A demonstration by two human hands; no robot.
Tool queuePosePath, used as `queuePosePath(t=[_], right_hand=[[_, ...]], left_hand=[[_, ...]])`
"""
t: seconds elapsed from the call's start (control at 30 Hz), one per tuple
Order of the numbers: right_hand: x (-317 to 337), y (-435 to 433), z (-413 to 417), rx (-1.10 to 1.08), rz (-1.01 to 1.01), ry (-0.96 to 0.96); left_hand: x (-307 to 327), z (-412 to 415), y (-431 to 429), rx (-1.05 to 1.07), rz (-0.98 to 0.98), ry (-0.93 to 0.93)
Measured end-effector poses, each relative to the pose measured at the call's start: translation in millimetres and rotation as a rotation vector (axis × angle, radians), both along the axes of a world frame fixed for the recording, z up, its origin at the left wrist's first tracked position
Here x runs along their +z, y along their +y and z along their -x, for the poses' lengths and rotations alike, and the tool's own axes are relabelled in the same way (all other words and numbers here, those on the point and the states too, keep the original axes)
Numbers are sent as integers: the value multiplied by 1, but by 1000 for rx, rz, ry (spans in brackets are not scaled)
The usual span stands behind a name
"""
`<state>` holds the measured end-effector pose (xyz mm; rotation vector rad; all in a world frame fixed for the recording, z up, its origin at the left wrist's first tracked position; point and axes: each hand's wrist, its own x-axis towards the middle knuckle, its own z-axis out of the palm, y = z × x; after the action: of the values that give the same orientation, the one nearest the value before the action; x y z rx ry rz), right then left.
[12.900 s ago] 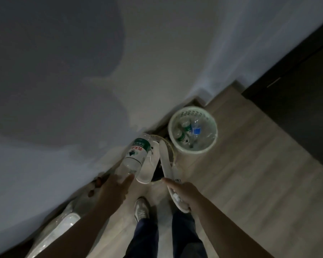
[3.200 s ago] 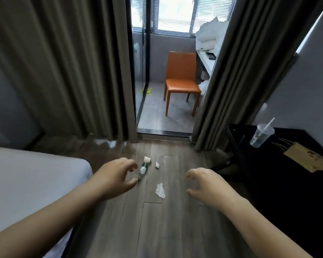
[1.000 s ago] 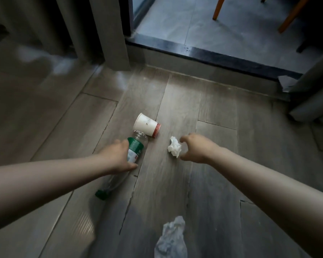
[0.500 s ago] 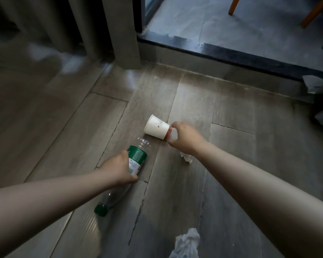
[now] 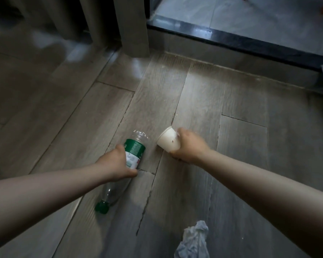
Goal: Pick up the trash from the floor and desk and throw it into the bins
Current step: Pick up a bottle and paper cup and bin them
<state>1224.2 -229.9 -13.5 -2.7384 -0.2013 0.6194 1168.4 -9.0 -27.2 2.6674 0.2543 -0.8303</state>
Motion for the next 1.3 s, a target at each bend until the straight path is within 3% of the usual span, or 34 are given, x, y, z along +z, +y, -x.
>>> queuePosePath(t=[0.33, 0.43, 0.5, 0.57, 0.67, 0.8, 0.9, 1.03, 1.2, 1.3], right_hand=[[-4, -60, 111, -75, -27, 195], [3, -66, 132, -82, -27, 43], [10, -69, 148, -11, -85, -143], [14, -72, 165, 158, -152, -204], [6, -72, 187, 377, -119, -96], [-9, -69, 202, 462, 62, 65], [-16, -72, 201, 494, 106, 74], [-25, -87, 187, 356, 52, 79], [-9, -118, 141, 26, -51, -84], [13, -132, 114, 2, -130, -130]], left_hand=[[2, 20, -28, -69, -8, -6], [4, 22, -30, -95, -23, -5], [5, 22, -31, -106, -36, -9], [4, 22, -31, -105, -34, -10], [3, 24, -32, -97, -33, -17], [3, 25, -34, -92, -43, -36], [4, 25, -34, -100, -45, -25], [5, 26, -35, -119, -60, -12], [4, 25, -35, -126, -72, -18], [4, 25, -35, -127, -68, -15]])
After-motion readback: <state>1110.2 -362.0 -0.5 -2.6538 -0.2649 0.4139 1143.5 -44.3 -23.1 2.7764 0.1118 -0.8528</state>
